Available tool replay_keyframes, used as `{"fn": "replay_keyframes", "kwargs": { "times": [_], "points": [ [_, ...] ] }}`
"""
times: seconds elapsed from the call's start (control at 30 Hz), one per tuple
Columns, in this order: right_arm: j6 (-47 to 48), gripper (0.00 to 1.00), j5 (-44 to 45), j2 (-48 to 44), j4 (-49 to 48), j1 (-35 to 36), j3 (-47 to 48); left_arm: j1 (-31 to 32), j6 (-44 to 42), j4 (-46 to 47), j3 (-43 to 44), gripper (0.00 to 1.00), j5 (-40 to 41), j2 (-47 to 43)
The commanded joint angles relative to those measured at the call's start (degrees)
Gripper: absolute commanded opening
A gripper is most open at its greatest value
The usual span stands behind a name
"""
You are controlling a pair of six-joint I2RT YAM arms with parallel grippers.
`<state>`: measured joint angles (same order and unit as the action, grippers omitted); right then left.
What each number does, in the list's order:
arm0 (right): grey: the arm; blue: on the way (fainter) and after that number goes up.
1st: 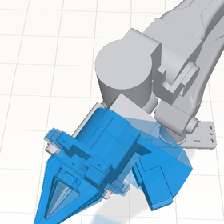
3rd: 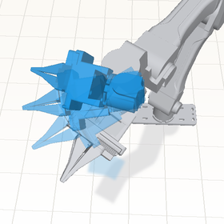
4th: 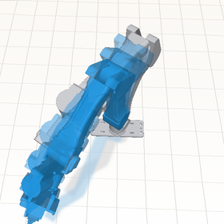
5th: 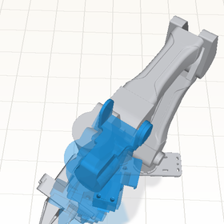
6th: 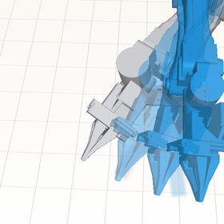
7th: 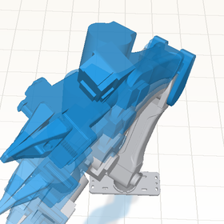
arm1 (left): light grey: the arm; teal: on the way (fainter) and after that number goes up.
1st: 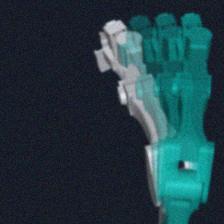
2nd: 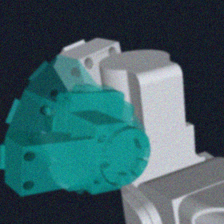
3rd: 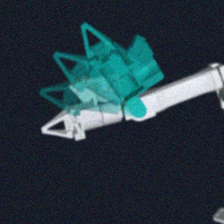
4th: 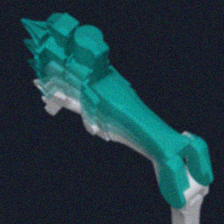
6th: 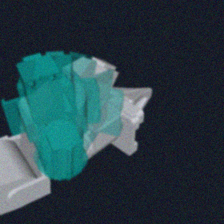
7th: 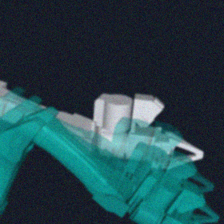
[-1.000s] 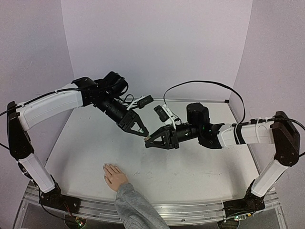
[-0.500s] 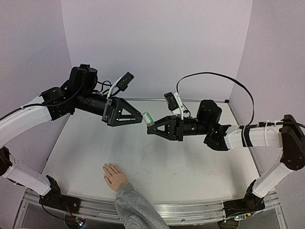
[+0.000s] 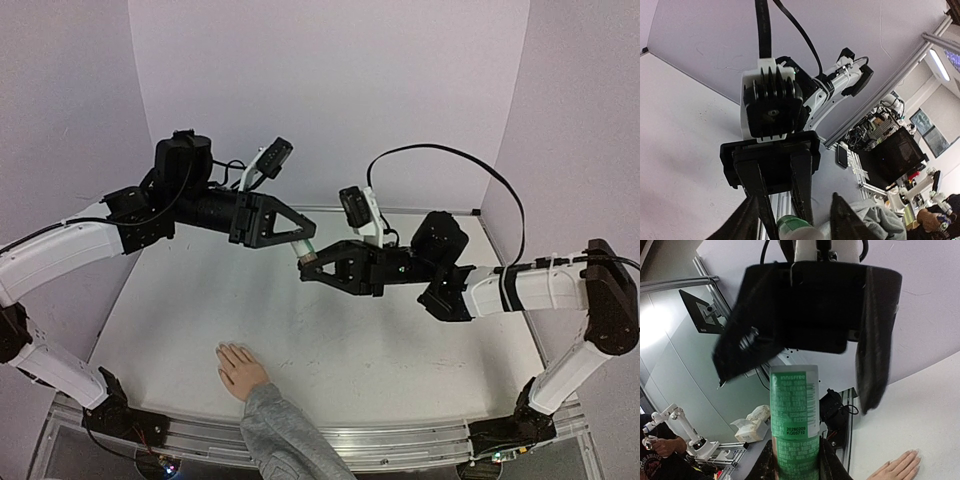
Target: Paint the nails
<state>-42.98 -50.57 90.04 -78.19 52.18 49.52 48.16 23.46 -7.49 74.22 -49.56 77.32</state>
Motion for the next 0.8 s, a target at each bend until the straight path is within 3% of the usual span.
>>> {"fn": "replay_keyframes", "kwargs": {
  "times": [0.0, 0.13, 0.33, 0.53, 0.6, 0.67, 0.77],
  "points": [
    [-2.5, 0.0, 1.1, -0.5, -9.4, -0.1, 1.8, 0.8, 1.3, 3.5, 1.4, 0.46, -2.0, 0.9],
    [-2.6, 0.0, 2.4, -0.2, -9.5, -0.1, 1.7, 0.9, 1.3, 3.6, 0.7, 0.43, -1.8, 0.4],
    [-1.3, 0.0, 5.0, -0.7, -8.0, -0.1, 1.6, 0.9, 1.1, 3.5, 0.3, 0.18, 1.2, 0.1],
    [9.5, 0.0, 19.2, -4.9, 12.5, -0.1, 3.3, 0.9, 1.3, 3.2, -0.6, 0.0, 5.0, 0.6],
    [13.3, 0.0, 29.1, -6.7, 21.5, -0.1, 4.7, 0.9, 1.3, 2.2, -0.9, 0.0, 7.6, 0.8],
    [16.7, 0.0, 45.2, -7.7, 33.9, 0.7, 7.9, 0.9, 1.4, -0.3, -0.8, 0.0, 12.1, 0.9],
    [21.1, 0.0, 86.5, -5.7, 51.1, 6.5, 14.9, 0.9, 2.5, -10.8, 2.6, 0.0, 27.2, 3.0]
  ]
}}
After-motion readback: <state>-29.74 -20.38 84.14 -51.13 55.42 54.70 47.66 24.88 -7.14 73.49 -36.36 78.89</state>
